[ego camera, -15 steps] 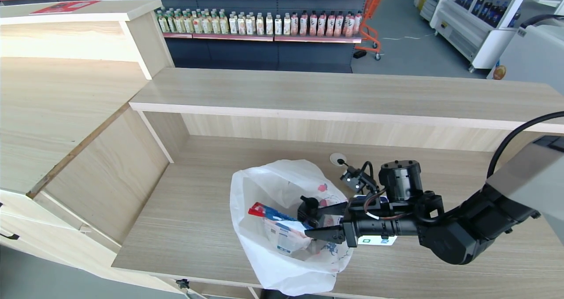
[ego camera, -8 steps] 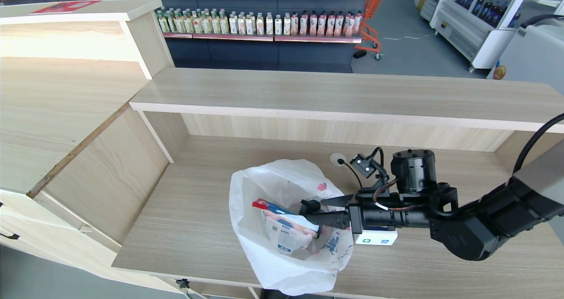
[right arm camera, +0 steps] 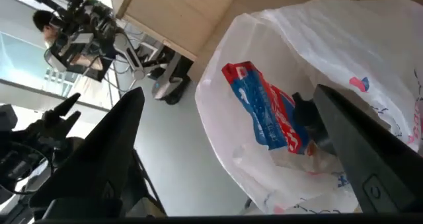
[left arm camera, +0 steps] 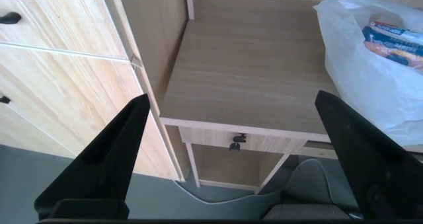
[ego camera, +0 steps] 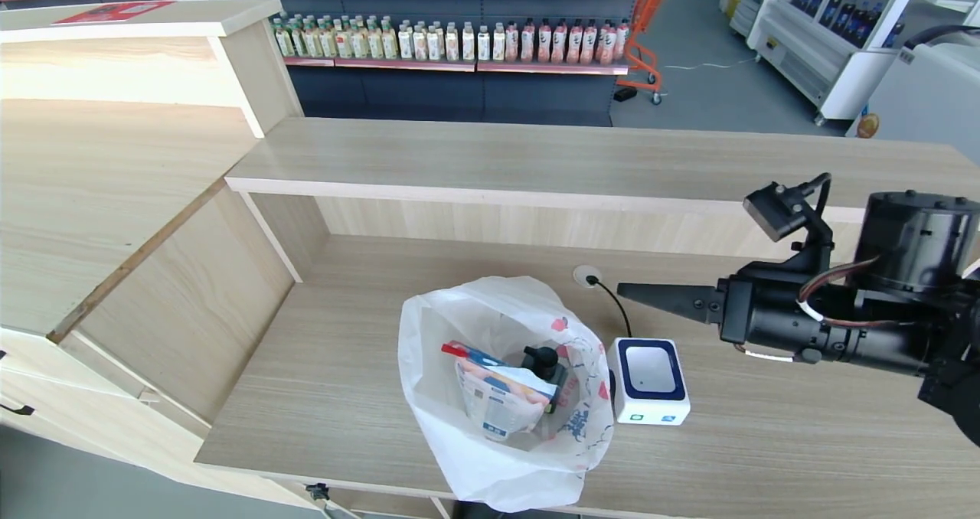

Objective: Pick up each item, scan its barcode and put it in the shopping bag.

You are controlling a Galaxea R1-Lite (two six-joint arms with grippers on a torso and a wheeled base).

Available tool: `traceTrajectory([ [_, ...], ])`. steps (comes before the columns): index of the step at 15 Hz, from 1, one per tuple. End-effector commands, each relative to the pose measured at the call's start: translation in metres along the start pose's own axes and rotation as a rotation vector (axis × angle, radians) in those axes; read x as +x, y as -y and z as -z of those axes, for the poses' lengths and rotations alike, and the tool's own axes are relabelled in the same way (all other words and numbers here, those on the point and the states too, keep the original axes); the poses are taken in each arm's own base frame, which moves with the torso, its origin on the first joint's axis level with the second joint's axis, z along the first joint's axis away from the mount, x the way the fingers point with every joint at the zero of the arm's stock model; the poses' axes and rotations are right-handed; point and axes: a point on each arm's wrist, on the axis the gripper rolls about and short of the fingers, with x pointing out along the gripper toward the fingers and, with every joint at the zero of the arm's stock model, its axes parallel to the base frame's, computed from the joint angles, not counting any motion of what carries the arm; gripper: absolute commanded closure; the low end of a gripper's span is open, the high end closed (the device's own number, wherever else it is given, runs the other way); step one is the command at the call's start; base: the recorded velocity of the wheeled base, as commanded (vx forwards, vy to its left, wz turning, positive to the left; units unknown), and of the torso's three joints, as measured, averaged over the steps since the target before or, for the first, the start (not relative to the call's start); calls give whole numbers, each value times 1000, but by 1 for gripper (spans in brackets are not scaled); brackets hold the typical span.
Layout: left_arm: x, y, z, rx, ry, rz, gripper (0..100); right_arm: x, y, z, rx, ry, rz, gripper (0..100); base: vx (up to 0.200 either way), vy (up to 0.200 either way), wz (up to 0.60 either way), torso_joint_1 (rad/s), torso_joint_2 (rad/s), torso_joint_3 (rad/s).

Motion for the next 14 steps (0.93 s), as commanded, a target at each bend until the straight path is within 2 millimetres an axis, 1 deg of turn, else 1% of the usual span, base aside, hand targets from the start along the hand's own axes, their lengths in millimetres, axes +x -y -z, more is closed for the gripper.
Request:
traceTrajectory([
  [1,0,0,0,0,0,0,0,-86,-27,14,-138,119,238,0,0,0,0,0,0,0],
  [2,0,0,0,0,0,0,0,-113,-40,36,-152,136,376,0,0,0,0,0,0,0],
  [3,0,0,0,0,0,0,0,-137,-58,66,-152,143,460,0,0,0,0,0,0,0],
  [4,0,0,0,0,0,0,0,-157,-72,97,-156,142,521,0,0,0,0,0,0,0],
  [5,0,0,0,0,0,0,0,-173,-82,127,-192,163,593,0,0,0,0,0,0,0],
  [6,0,0,0,0,0,0,0,-184,-85,151,-212,188,675,0,0,0,0,0,0,0],
  [7,0,0,0,0,0,0,0,-192,-90,159,-229,242,756,0,0,0,0,0,0,0],
  [8,0,0,0,0,0,0,0,-198,-91,172,-214,239,834,0,0,0,0,0,0,0],
  [10,0,0,0,0,0,0,0,-206,-95,192,-223,263,881,0,0,0,0,0,0,0],
  [12,0,0,0,0,0,0,0,-208,-96,193,-255,296,897,0,0,0,0,0,0,0],
  [14,0,0,0,0,0,0,0,-209,-97,193,-256,324,965,0,0,0,0,0,0,0],
])
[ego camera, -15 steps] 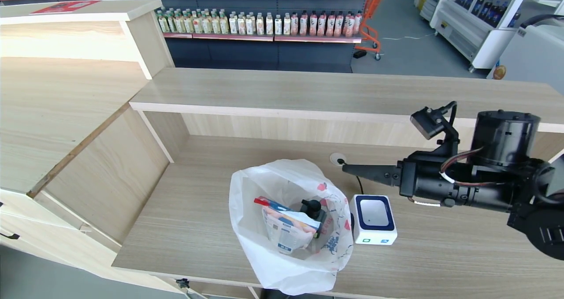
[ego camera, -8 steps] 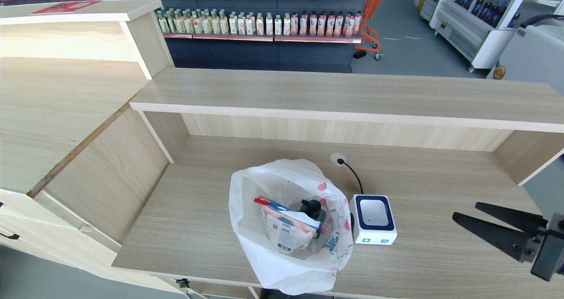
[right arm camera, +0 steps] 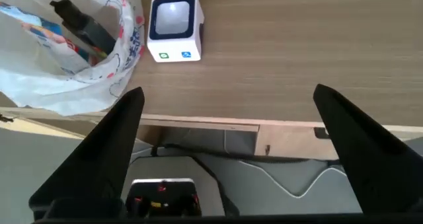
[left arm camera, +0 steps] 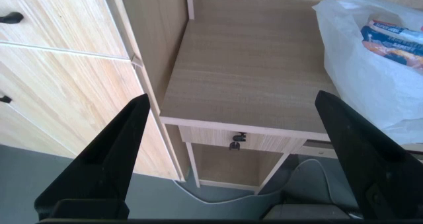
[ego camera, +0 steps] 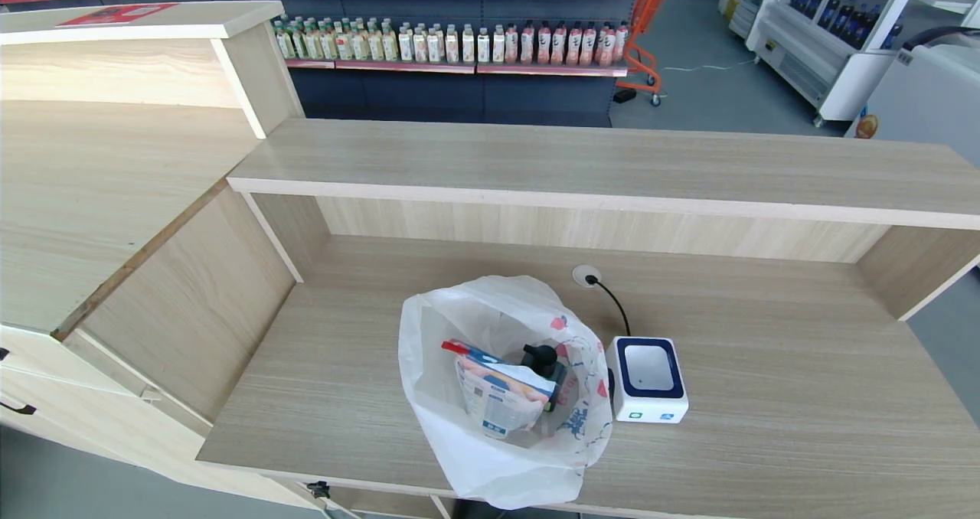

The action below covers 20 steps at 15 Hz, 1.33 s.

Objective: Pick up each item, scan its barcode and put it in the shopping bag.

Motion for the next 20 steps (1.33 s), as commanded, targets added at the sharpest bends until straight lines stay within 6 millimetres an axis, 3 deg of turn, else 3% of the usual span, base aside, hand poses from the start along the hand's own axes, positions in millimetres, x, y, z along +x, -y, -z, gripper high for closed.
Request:
traceTrajectory([
  [1,0,0,0,0,0,0,0,-8,-1,6,3,102,12,0,0,0,0,0,0,0],
  [4,0,0,0,0,0,0,0,-13,-2,8,-55,163,-12,0,0,0,0,0,0,0],
  [20,0,0,0,0,0,0,0,-13,-1,12,-32,132,8,0,0,0,0,0,0,0],
])
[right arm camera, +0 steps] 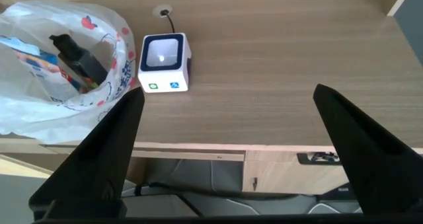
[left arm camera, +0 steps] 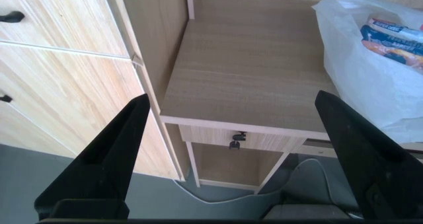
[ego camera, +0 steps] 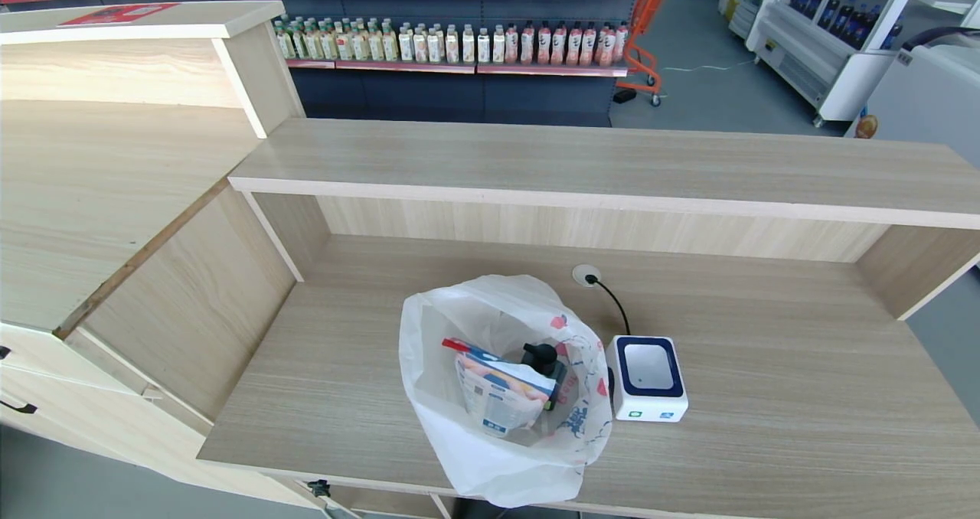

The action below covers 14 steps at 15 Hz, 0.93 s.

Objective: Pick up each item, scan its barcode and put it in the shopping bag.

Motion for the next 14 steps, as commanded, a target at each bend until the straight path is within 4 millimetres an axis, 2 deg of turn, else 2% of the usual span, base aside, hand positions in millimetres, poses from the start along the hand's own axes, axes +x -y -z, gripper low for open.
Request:
traceTrajectory([
  [1,0,0,0,0,0,-1,0,0,0,0,-3,-4,0,100,0,0,0,0,0,0],
  [4,0,0,0,0,0,-1,0,0,0,0,-1,-4,0,100,0,0,0,0,0,0],
  [13,0,0,0,10,0,-1,0,0,0,0,-1,-4,0,100,0,-200,0,4,0,4],
  [14,0,0,0,6,0,-1,0,0,0,0,-1,-4,0,100,0,0,0,0,0,0],
])
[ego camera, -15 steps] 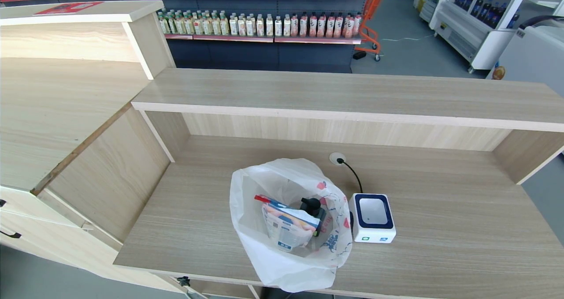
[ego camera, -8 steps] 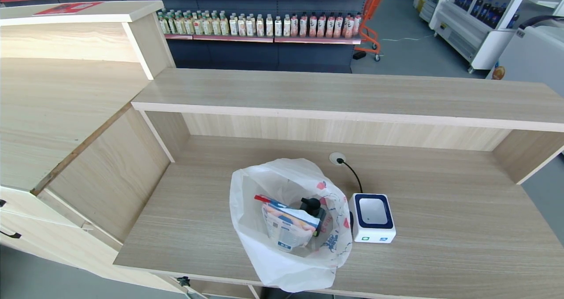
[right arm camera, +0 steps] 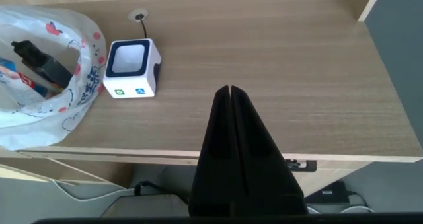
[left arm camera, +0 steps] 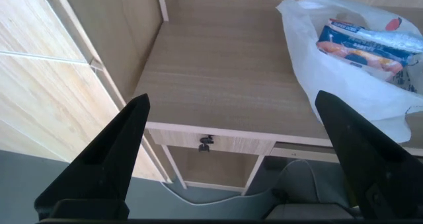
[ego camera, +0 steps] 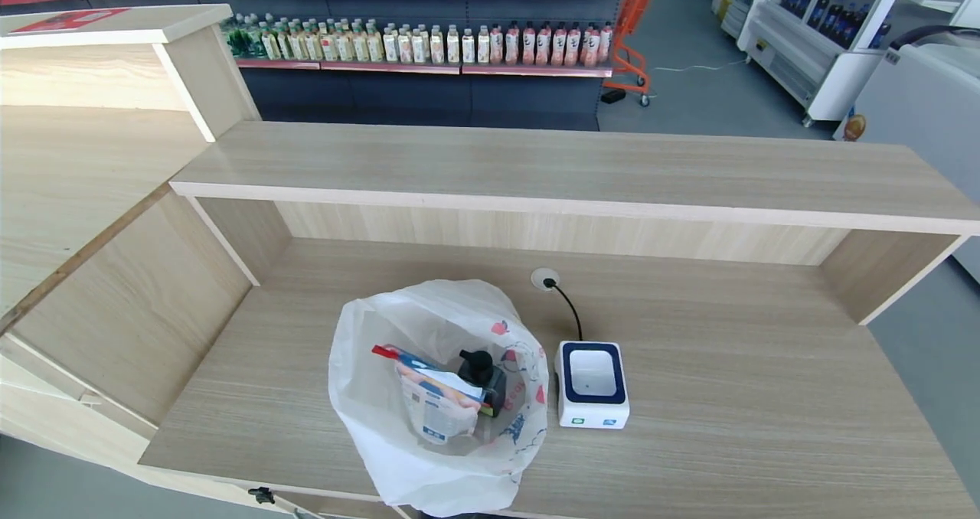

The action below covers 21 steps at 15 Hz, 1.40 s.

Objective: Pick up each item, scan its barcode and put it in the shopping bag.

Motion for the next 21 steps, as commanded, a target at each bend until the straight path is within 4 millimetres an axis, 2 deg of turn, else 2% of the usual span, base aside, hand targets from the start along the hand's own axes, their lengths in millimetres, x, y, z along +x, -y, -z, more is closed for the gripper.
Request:
traceTrajectory([
  [1,0,0,0,-1,0,-1,0,0,0,0,0,-2,-1,100,0,0,0,0,0,0],
  [6,0,0,0,-1,-6,0,0,0,0,0,0,-2,-1,100,160,0,0,-1,1,2],
  [18,0,0,0,-2,0,-1,0,0,0,0,-3,-2,-1,100,0,0,0,0,0,0],
  [21,0,0,0,-2,0,-1,0,0,0,0,-2,-2,-1,100,0,133,0,0,3,2],
])
